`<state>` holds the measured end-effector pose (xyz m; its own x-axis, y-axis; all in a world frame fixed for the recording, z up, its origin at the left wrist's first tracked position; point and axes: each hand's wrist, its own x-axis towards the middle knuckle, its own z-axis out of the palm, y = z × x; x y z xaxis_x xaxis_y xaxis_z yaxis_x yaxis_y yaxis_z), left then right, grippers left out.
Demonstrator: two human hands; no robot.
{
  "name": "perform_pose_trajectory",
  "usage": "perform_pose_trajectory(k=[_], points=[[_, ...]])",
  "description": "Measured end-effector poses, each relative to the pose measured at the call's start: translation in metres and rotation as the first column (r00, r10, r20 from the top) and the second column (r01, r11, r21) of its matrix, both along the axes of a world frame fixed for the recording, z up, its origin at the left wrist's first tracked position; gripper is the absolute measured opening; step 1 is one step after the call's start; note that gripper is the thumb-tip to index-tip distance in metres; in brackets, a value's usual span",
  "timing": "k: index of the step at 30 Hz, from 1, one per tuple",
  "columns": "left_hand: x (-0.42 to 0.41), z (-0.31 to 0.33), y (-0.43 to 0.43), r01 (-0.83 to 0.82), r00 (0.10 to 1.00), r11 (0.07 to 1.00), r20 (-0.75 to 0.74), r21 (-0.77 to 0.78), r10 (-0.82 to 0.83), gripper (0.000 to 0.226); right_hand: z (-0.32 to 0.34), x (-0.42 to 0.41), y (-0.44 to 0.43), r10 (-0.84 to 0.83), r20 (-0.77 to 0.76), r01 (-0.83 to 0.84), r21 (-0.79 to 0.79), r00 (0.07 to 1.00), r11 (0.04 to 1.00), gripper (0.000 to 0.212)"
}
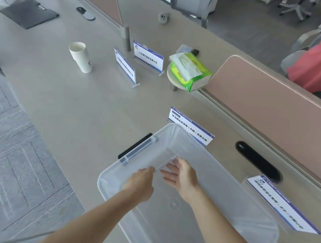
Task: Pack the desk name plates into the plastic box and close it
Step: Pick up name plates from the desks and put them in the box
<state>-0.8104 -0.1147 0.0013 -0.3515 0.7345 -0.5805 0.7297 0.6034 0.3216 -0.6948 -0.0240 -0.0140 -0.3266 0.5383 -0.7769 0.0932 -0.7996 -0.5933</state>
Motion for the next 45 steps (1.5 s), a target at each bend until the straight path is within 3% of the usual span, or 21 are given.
perform_pose_trajectory(k=[5,13,21,35,40,45], points=[[-0.005,-0.01,0.004,-0.055,0.998,0.998,-0.021,-0.017,0.055,0.067,-0.016,-0.003,-0.005,-0.003,-0.106,-0.001,-0.041,0.994,0.999,0.042],[-0.009,-0.012,0.008,-0.099,0.989,0.994,-0.107,0.039,0.103,0.049,-0.038,0.005,-0.012,0.009,-0.248,-0.031,-0.083,0.969,0.996,0.045],[-0.003,-0.012,0.01,-0.075,0.959,0.99,-0.263,0.117,0.103,0.047,-0.051,0.011,-0.017,0.032,-0.274,-0.068,-0.124,0.961,0.99,0.045],[0.0,-0.01,0.011,0.002,0.927,0.987,-0.37,0.163,0.059,0.034,-0.051,0.008,-0.019,0.089,-0.276,-0.12,-0.098,0.957,0.988,0.05],[0.0,0.013,0.015,-0.022,0.956,0.978,-0.282,0.21,0.082,0.033,-0.022,0.013,-0.012,0.013,-0.204,-0.019,-0.027,0.979,0.999,0.045],[0.003,0.041,0.02,0.103,0.982,0.984,-0.171,0.147,-0.078,0.053,0.031,0.039,-0.014,-0.059,-0.125,0.074,0.113,0.99,0.991,0.041]])
